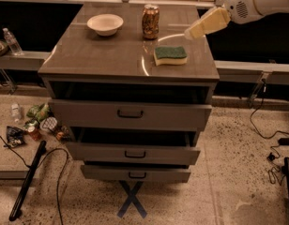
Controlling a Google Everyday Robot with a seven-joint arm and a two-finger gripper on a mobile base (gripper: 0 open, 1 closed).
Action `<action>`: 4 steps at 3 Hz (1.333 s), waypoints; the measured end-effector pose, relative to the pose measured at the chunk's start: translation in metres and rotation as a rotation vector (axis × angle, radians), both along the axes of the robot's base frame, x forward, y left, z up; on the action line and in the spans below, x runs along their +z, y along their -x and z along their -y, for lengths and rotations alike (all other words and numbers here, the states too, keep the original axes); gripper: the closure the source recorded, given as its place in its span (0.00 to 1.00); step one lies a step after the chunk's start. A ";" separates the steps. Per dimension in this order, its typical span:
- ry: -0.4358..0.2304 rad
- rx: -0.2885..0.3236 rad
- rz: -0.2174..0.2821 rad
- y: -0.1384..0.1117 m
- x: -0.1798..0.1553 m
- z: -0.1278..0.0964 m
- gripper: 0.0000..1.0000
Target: Pick orange can
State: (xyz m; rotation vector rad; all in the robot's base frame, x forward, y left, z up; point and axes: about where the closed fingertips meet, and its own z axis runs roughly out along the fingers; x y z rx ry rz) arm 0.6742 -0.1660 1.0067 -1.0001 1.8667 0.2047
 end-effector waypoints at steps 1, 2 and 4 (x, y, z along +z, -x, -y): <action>-0.087 0.027 -0.004 -0.049 -0.029 -0.030 0.00; -0.175 0.055 0.005 -0.099 -0.052 -0.070 0.00; -0.329 0.058 0.047 -0.187 -0.080 -0.140 0.00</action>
Offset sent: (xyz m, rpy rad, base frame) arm 0.1677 0.1167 -0.0772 0.2918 -0.0270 0.0856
